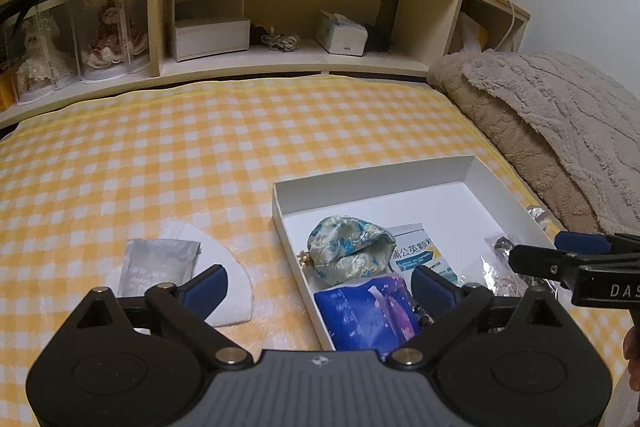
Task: Organize soft objects
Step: 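Open both tools to drop the pouch and sachet into the box, then move both tools back to the grey packet and white mask on the bed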
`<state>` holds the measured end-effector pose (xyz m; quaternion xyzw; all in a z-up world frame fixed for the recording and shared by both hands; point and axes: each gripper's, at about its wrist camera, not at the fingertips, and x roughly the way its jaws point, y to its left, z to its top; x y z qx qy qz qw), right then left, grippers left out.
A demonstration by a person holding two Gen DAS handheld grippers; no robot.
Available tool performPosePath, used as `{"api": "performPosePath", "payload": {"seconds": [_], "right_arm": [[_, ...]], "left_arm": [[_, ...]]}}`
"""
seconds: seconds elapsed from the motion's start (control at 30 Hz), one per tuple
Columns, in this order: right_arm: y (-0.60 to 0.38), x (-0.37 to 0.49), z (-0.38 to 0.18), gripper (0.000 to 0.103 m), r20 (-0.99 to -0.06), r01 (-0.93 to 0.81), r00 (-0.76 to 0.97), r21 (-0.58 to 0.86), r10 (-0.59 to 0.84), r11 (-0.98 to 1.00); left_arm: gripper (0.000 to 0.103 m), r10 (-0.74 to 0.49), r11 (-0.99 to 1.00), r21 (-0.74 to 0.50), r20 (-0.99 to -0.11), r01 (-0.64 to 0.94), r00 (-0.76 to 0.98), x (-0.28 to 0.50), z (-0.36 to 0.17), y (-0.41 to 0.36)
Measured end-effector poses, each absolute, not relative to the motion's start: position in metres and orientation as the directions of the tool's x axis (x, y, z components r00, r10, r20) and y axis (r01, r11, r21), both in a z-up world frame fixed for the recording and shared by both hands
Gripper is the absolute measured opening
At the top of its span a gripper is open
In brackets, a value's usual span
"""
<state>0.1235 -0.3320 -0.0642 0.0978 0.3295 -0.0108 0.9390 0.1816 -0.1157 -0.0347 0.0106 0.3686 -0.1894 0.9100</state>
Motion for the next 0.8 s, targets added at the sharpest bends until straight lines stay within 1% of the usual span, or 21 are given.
{"api": "performPosePath", "payload": {"seconds": [0.07, 0.2, 0.3, 0.47, 0.8], "right_arm": [[-0.332, 0.119, -0.063, 0.097, -0.619, 0.091, 0.785, 0.174, 0.037, 0.981], [-0.331, 0.11, -0.059, 0.103, -0.602, 0.111, 0.798, 0.159, 0.007, 0.981], [-0.329, 0.103, -0.056, 0.103, -0.582, 0.112, 0.813, 0.153, -0.002, 0.982], [-0.325, 0.098, -0.054, 0.103, -0.577, 0.114, 0.817, 0.145, -0.009, 0.983], [-0.316, 0.095, -0.05, 0.103, -0.561, 0.12, 0.828, 0.142, -0.02, 0.983]], "left_arm": [[0.103, -0.331, 0.932, -0.12, -0.671, 0.343, 0.664, 0.178, -0.033, -0.112], [0.103, -0.326, 0.936, -0.124, -0.66, 0.33, 0.677, 0.172, -0.029, -0.106], [0.103, -0.319, 0.939, -0.125, -0.662, 0.32, 0.678, 0.168, -0.028, -0.103], [0.103, -0.329, 0.938, -0.145, -0.66, 0.315, 0.675, 0.163, -0.027, -0.095], [0.103, -0.31, 0.947, -0.15, -0.65, 0.283, 0.693, 0.158, -0.021, -0.068]]}}
